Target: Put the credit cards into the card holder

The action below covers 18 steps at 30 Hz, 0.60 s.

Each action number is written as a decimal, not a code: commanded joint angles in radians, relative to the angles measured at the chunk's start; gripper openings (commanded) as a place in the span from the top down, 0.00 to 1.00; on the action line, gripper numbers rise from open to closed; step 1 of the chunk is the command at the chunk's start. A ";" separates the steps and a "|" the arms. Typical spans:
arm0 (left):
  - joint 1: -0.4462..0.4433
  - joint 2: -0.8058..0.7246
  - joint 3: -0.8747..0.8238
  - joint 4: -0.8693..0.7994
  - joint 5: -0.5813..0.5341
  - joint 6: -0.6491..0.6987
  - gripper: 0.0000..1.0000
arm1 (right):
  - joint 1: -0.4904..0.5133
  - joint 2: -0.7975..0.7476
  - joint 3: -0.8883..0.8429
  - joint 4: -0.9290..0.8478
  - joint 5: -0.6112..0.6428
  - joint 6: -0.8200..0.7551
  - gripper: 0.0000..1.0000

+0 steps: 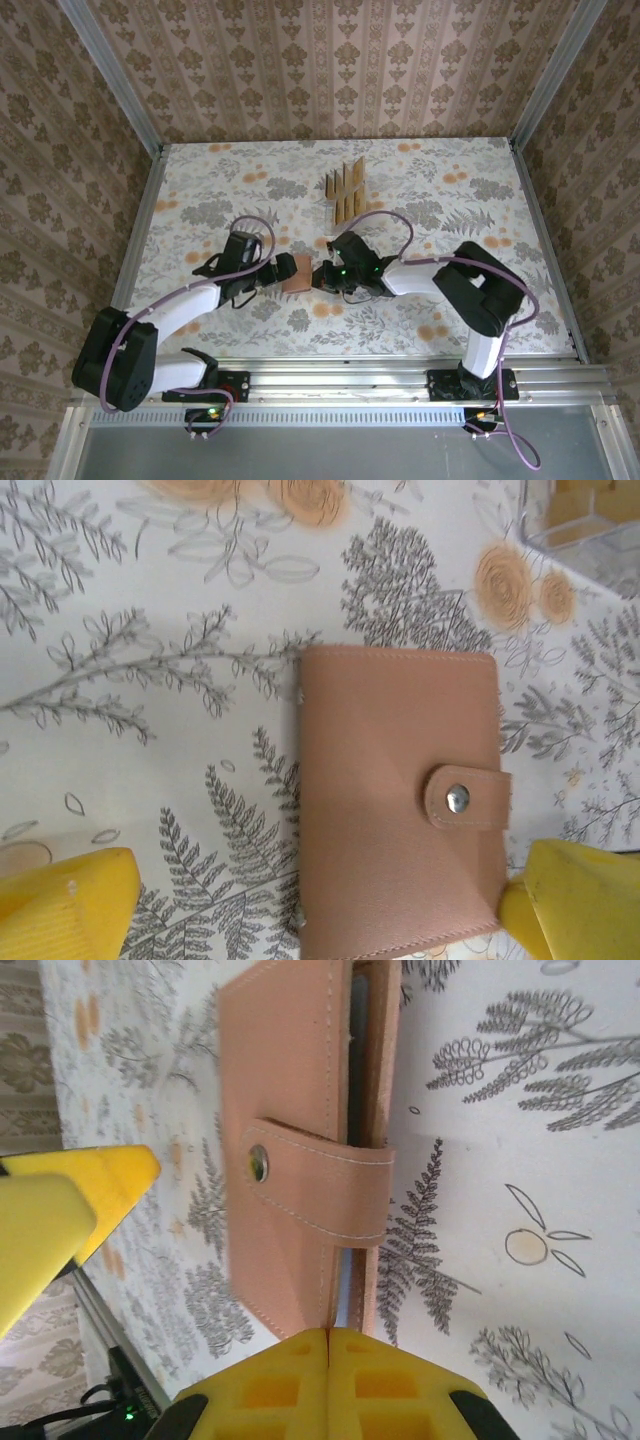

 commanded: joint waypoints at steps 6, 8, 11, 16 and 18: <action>0.068 0.016 0.099 -0.040 0.077 0.043 0.00 | -0.027 -0.182 -0.045 -0.036 -0.025 -0.025 1.00; 0.077 0.028 0.117 -0.035 0.102 0.038 0.00 | -0.031 -0.210 -0.050 -0.040 -0.029 -0.031 1.00; 0.084 0.049 0.134 -0.017 0.139 0.024 0.00 | -0.036 -0.245 -0.051 -0.041 -0.035 -0.031 1.00; 0.088 0.080 0.144 0.039 0.205 -0.030 0.00 | -0.038 -0.296 -0.044 -0.038 -0.048 -0.036 1.00; 0.088 0.087 0.142 0.073 0.232 -0.064 0.00 | -0.040 -0.315 -0.037 -0.034 -0.053 -0.044 1.00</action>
